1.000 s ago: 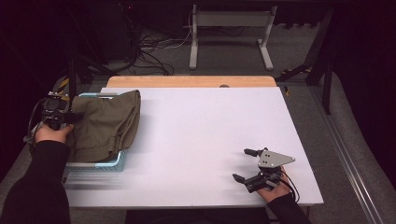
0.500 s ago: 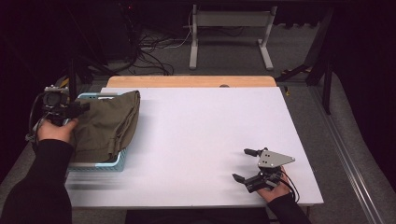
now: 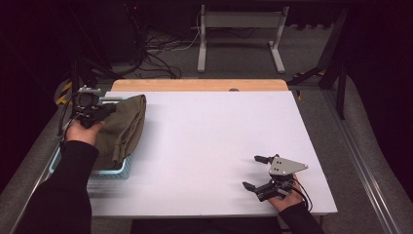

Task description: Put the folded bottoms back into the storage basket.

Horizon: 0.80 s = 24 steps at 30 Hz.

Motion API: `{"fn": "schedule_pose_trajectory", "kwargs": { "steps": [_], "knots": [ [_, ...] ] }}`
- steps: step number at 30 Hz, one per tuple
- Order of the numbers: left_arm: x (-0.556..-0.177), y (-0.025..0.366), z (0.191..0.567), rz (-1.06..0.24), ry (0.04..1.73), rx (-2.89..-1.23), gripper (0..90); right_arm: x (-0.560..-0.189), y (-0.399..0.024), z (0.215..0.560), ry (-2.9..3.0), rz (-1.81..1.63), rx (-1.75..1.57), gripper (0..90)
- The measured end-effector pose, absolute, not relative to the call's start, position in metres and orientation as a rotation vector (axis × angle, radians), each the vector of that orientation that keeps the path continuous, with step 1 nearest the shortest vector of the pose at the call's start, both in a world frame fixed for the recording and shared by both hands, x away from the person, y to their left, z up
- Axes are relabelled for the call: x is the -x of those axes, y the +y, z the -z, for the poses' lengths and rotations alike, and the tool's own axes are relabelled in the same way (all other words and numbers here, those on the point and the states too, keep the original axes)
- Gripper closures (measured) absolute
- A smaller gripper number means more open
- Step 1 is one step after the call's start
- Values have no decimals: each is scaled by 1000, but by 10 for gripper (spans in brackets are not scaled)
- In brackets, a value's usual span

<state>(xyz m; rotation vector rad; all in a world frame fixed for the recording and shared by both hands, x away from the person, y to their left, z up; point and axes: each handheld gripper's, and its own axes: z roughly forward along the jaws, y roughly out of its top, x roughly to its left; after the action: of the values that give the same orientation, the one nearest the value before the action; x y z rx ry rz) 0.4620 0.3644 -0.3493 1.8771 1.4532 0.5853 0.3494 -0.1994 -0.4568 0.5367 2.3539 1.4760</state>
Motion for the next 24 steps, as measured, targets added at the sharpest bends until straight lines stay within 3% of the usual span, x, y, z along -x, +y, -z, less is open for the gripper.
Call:
{"fn": "schedule_pose_trajectory", "kwargs": {
  "steps": [5,24],
  "knots": [
    [-471,356,357,-581,1464,-1897,893,-349,-200,457,2355,-1475,-537,21],
    [-500,332,388,-564,1496,-1987,895,-349,-200,457,2359,-1475,-538,21]
  ]
}}
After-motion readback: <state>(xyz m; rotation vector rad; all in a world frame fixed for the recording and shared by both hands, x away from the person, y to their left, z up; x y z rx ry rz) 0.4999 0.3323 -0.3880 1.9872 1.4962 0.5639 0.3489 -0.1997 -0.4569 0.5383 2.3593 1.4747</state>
